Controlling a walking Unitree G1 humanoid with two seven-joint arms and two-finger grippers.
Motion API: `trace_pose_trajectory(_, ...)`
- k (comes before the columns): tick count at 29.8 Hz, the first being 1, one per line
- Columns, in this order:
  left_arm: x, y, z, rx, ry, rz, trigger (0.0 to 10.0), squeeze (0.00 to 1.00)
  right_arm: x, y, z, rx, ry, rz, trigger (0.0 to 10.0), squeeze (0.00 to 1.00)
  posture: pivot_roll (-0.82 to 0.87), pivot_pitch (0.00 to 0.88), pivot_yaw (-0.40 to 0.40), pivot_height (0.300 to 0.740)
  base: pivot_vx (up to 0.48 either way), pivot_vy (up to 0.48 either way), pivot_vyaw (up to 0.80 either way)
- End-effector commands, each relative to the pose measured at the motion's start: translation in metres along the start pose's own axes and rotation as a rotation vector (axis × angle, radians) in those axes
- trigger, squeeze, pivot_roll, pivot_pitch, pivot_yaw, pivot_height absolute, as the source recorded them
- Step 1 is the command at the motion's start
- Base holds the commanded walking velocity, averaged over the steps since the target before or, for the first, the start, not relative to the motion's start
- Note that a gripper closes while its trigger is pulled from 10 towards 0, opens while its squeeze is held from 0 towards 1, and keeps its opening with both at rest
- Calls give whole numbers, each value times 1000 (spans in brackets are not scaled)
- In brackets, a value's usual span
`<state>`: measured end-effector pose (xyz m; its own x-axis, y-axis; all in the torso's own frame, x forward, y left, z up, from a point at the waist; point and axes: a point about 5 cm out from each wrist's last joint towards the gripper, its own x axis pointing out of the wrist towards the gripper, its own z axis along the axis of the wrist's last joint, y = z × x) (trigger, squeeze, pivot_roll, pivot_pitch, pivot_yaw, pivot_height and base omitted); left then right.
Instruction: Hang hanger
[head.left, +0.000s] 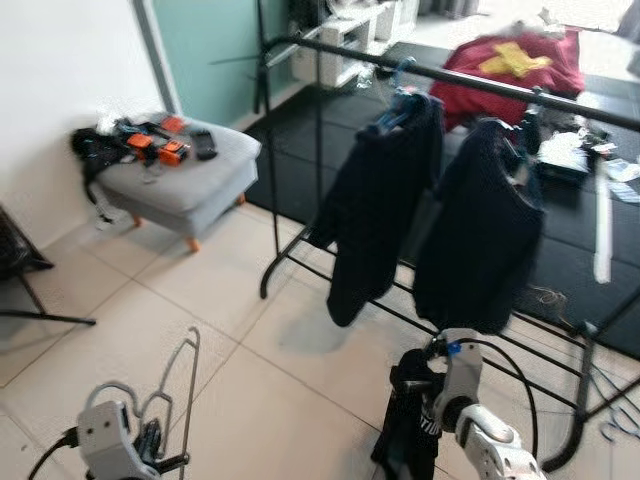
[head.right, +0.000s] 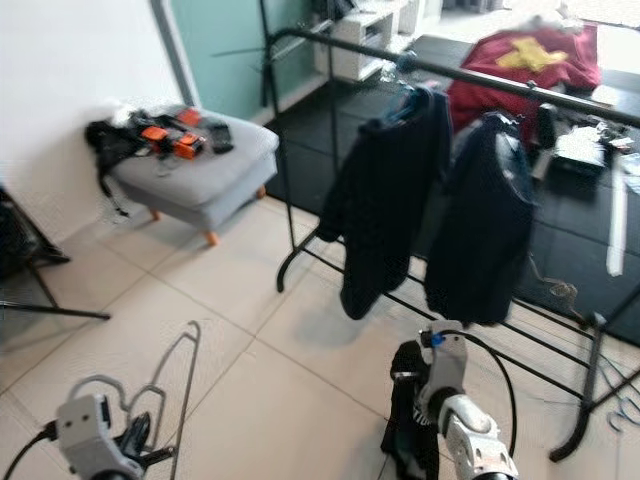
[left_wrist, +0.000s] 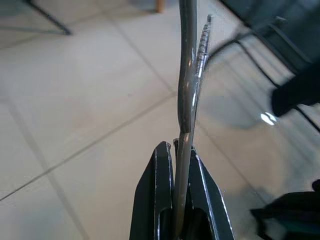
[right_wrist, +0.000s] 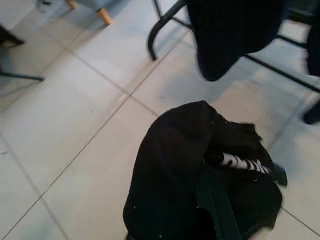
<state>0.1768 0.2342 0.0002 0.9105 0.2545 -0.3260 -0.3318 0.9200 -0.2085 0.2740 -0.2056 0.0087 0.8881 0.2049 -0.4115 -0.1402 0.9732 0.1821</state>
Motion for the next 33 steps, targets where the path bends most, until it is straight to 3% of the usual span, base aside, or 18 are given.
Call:
trace_pose_trajectory(1,-2,5,-4,1,17,9,10000,0,-3,-1,-5,-11,5,-2,10000,0,-140,125,-10,740,0,0,775)
trace_pose_trajectory(3,-1,16,0,-1,22,-3,10000,0,-2,8,-9,-11,-5,12,10000,0,-115,150,27,740,0,0,775)
trace_pose_trajectory(14,-1,30,6,-13,34,0,10000,0,0,23,-12,-3,-21,18,10000,0,-71,177,70,740,0,0,775)
trace_pose_trajectory(33,-1,31,11,-20,22,-15,10000,0,-2,23,-12,0,-27,22,10000,0,-61,186,51,740,0,0,775)
